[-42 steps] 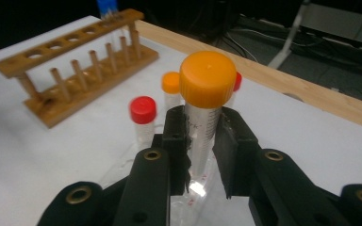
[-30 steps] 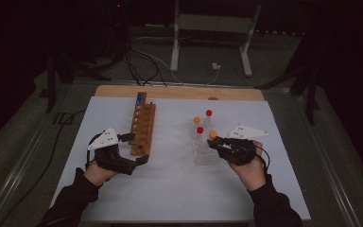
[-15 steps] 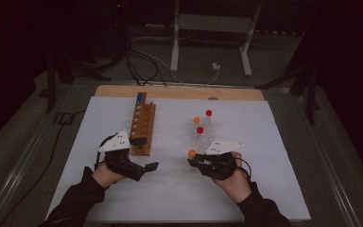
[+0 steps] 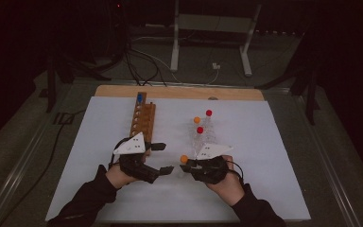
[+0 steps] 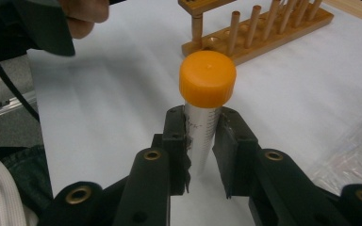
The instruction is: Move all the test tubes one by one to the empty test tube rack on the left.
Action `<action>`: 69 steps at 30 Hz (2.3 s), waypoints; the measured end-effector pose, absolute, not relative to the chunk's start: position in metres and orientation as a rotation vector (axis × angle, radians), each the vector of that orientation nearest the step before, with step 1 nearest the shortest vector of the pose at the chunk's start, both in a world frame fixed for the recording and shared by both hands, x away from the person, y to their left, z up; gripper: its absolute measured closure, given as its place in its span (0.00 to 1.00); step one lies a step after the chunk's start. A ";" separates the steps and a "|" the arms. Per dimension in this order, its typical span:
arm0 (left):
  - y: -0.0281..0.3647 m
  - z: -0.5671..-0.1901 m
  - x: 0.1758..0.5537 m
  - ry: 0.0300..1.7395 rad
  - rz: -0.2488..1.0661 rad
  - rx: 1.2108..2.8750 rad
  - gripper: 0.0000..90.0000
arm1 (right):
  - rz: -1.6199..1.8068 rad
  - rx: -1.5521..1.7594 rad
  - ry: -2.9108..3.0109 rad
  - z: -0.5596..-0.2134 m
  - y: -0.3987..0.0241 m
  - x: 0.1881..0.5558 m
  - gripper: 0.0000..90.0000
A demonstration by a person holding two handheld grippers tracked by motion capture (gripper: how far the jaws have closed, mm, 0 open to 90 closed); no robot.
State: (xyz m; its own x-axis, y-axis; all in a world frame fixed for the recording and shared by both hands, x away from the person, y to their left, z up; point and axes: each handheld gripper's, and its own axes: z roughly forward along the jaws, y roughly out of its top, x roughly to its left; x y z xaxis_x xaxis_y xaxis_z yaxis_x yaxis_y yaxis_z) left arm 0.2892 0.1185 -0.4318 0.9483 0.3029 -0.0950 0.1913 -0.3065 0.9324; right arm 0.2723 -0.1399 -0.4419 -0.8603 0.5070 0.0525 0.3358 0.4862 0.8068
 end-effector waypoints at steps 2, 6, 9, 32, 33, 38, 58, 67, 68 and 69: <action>0.113 -0.432 0.289 0.343 0.113 1.902 0.24 | 1.313 0.725 2.539 -0.442 -0.139 0.272 0.83; 0.105 -0.433 0.290 0.326 0.106 1.904 0.35 | 1.316 0.721 2.541 -0.442 -0.138 0.272 0.83; 0.100 -0.434 0.292 0.322 0.101 1.910 0.42 | 1.314 0.716 2.542 -0.442 -0.138 0.271 0.83; 0.090 -0.442 0.297 0.299 0.093 1.929 0.79 | 1.333 0.726 2.540 -0.443 -0.138 0.272 0.82; 0.091 -0.442 0.298 0.297 0.087 1.927 0.79 | 1.336 0.727 2.541 -0.443 -0.138 0.272 0.82; 0.094 -0.438 0.300 0.304 0.100 1.923 0.80 | 1.343 0.751 2.535 -0.444 -0.140 0.273 0.75; 0.123 -0.411 0.317 0.390 0.203 1.868 0.80 | 1.415 0.863 2.357 -0.435 -0.160 0.273 0.26; 0.136 -0.399 0.326 0.438 0.269 1.853 0.80 | 1.439 0.898 2.292 -0.432 -0.163 0.272 0.02; 0.138 -0.398 0.328 0.445 0.271 1.848 0.80 | 1.446 0.893 2.298 -0.432 -0.164 0.272 0.00; 0.139 -0.396 0.329 0.452 0.276 1.845 0.80 | 1.454 0.881 2.308 -0.432 -0.164 0.272 0.00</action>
